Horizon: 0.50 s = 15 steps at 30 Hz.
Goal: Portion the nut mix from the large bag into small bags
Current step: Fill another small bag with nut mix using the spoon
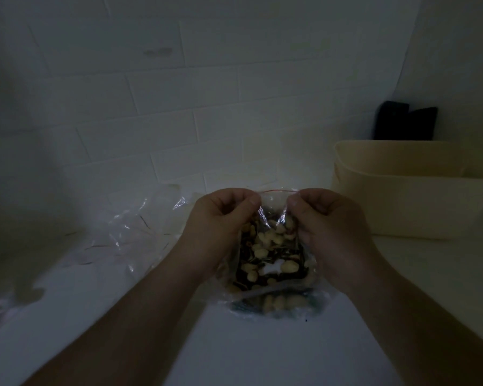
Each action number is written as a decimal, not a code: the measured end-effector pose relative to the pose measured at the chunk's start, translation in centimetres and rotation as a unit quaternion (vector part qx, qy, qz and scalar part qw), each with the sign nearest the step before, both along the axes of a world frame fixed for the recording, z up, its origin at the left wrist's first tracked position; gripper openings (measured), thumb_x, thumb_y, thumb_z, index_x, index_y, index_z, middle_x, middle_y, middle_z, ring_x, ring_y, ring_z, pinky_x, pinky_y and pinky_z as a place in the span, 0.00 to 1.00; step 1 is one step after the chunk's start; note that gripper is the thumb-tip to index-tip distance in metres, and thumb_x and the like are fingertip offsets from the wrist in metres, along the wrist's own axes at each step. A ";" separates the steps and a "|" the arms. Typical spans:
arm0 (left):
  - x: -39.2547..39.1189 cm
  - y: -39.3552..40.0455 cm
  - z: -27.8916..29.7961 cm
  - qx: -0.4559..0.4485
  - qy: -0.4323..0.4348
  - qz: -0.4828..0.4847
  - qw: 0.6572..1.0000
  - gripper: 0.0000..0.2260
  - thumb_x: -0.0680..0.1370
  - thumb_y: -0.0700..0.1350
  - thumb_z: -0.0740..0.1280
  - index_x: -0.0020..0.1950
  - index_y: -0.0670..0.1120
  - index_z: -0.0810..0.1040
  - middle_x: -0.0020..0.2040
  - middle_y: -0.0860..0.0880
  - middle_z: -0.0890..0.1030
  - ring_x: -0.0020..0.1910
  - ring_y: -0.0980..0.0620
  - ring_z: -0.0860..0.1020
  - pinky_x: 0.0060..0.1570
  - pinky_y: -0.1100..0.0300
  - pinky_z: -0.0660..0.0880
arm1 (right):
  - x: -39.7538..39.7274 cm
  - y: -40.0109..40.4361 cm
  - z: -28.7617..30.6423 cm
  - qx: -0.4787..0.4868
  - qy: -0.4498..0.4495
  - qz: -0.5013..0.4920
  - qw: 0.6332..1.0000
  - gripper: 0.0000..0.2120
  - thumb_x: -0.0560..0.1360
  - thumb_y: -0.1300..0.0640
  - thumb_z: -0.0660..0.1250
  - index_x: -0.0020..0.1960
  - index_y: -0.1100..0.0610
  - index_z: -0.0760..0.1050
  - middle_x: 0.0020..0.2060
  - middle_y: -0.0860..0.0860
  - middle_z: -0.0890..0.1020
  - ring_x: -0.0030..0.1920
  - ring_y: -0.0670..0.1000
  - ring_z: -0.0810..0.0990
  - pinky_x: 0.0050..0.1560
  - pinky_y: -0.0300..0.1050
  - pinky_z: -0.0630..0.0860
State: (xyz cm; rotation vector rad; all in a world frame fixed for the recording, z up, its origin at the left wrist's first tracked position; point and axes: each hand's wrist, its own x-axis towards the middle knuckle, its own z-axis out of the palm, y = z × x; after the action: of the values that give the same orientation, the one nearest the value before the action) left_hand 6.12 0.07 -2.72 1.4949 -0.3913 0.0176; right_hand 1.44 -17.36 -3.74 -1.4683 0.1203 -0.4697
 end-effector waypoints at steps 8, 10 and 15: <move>0.3 0.1 -0.3 0.020 -0.024 0.020 0.999 0.09 0.83 0.41 0.69 0.44 0.39 0.84 0.41 0.37 0.84 0.42 0.47 0.80 0.53 0.46 0.80 | -0.5 -0.1 0.4 -0.025 0.002 0.004 1.000 0.04 0.77 0.57 0.75 0.43 0.52 0.85 0.41 0.52 0.88 0.46 0.53 0.88 0.54 0.54 0.84; 0.4 0.2 -0.3 0.028 -0.033 0.023 0.999 0.11 0.83 0.42 0.68 0.43 0.38 0.82 0.40 0.36 0.83 0.41 0.47 0.80 0.52 0.43 0.81 | -0.7 -0.1 0.6 -0.022 -0.002 0.020 1.000 0.05 0.77 0.60 0.74 0.43 0.53 0.85 0.41 0.54 0.88 0.47 0.54 0.88 0.55 0.54 0.84; 0.4 0.3 -0.1 0.050 -0.042 0.035 0.997 0.11 0.83 0.41 0.68 0.43 0.39 0.83 0.38 0.43 0.83 0.39 0.51 0.80 0.48 0.51 0.80 | -0.9 0.2 0.8 -0.050 -0.006 0.026 0.998 0.08 0.77 0.60 0.74 0.42 0.50 0.86 0.41 0.53 0.88 0.46 0.53 0.88 0.54 0.54 0.85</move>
State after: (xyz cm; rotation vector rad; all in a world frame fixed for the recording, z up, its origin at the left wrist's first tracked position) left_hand 6.49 0.38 -2.79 1.6100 -0.4126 0.1189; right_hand 0.58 -17.21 -2.90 -1.5622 0.0501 -0.4472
